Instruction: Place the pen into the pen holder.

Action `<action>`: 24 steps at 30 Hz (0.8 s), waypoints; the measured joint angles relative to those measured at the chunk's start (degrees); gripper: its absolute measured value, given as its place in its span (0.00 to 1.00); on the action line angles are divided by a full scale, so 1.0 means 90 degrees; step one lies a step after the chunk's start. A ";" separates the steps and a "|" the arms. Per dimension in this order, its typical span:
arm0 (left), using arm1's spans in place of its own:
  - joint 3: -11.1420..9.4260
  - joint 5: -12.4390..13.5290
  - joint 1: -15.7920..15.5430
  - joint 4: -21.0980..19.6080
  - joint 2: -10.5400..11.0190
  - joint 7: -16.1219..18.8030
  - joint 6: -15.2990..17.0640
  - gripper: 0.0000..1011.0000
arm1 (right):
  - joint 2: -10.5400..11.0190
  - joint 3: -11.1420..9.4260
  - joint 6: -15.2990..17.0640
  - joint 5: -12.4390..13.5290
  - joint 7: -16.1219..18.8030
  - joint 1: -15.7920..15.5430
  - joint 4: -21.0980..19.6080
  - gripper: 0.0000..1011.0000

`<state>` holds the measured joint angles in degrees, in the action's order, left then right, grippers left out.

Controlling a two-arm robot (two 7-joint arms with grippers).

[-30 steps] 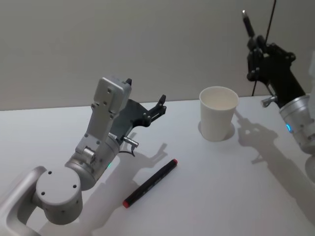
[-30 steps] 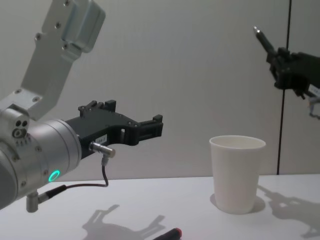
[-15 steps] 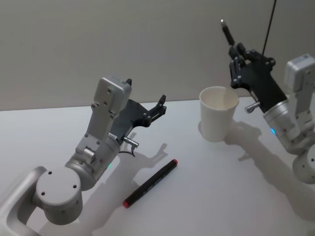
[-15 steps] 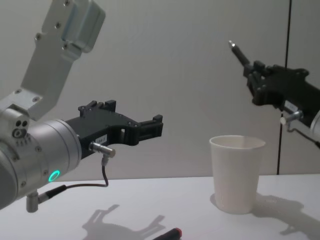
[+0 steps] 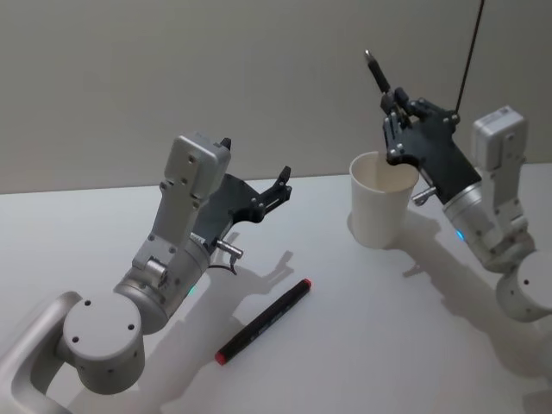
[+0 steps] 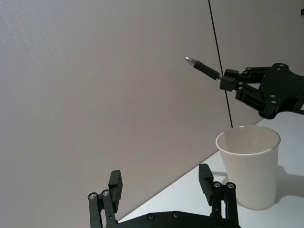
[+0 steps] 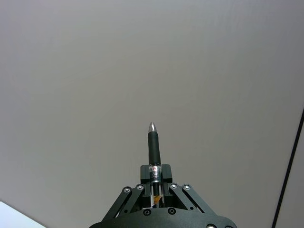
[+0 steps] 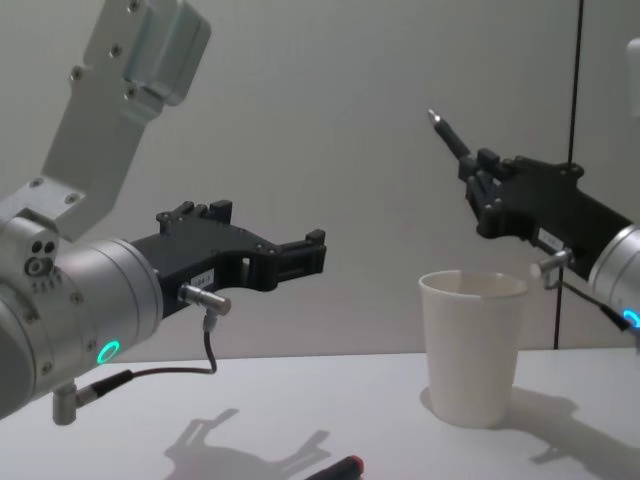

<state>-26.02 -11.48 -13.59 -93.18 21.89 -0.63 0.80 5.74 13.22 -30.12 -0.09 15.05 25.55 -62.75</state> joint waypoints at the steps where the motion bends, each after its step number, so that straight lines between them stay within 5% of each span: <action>1: 0.0000 0.0000 0.0000 0.0000 0.0000 0.0000 0.0000 0.99 | -0.0017 0.0010 -0.0033 -0.0008 0.0006 0.0030 0.0069 0.13; 24: 0.0000 0.0000 0.0000 0.0000 0.0000 0.0000 0.0000 0.99 | -0.0233 0.0203 -0.0317 -0.0098 0.0085 0.0326 0.0852 0.13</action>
<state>-26.03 -11.48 -13.59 -93.18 21.89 -0.63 0.80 3.64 15.05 -32.97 -0.96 15.82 28.48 -55.08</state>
